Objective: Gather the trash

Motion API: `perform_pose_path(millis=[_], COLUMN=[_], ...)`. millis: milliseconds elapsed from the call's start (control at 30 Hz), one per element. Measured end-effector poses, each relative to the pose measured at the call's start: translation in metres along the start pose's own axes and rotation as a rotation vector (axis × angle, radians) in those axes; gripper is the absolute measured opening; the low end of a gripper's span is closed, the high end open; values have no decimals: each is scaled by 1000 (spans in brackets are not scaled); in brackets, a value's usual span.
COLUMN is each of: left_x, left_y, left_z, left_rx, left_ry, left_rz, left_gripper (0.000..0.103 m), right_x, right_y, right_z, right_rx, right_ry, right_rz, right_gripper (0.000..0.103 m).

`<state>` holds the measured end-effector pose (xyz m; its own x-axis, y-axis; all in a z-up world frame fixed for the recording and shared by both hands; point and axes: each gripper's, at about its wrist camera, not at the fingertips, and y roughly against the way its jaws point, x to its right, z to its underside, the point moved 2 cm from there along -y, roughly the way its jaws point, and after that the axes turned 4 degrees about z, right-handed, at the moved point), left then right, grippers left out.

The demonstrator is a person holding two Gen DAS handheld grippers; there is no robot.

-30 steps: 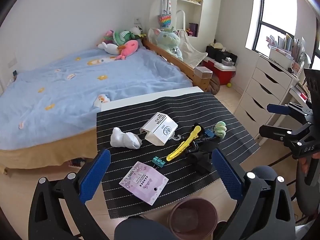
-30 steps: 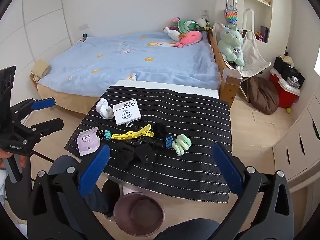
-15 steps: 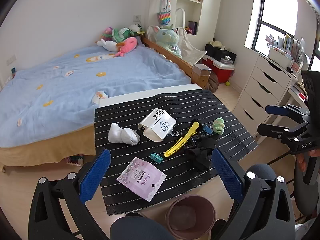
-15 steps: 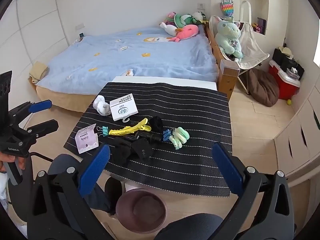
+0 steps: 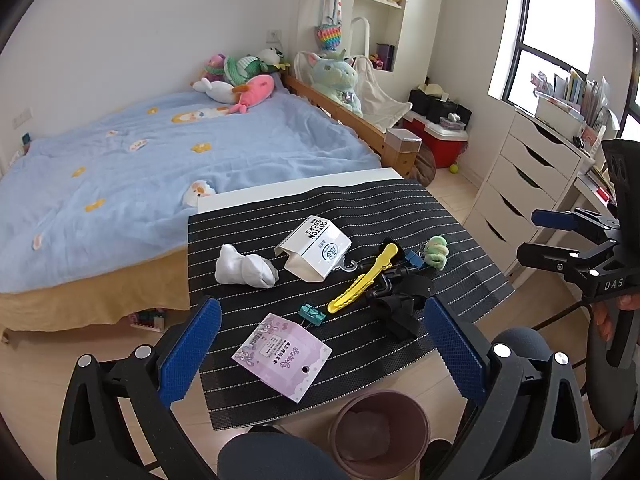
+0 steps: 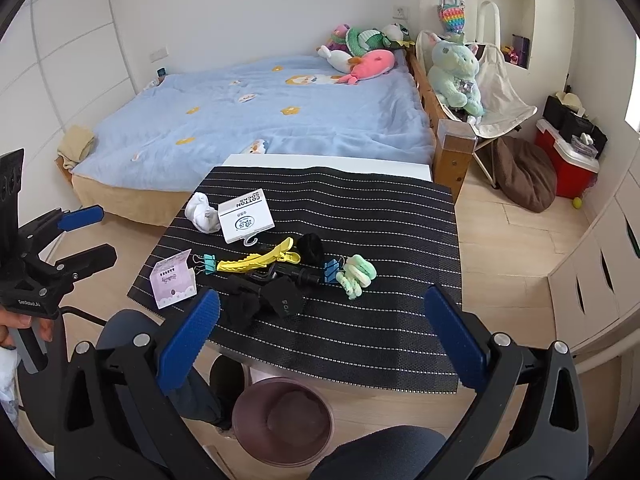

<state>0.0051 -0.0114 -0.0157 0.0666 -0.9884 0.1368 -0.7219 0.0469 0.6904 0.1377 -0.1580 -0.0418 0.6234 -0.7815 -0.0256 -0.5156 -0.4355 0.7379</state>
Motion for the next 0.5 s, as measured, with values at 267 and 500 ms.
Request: perform_pose_path(millis=[267, 500], left_x=[0, -4], left_y=[0, -1], left_z=[1, -2], left_rx=[3, 15], left_ry=[4, 10], left_rz=[3, 0], left_gripper=[97, 97], right_x=[3, 3], right_y=[2, 1], right_z=[-1, -1], right_rx=[0, -2], right_ry=[2, 2], right_rz=[9, 15], right_gripper=[100, 100])
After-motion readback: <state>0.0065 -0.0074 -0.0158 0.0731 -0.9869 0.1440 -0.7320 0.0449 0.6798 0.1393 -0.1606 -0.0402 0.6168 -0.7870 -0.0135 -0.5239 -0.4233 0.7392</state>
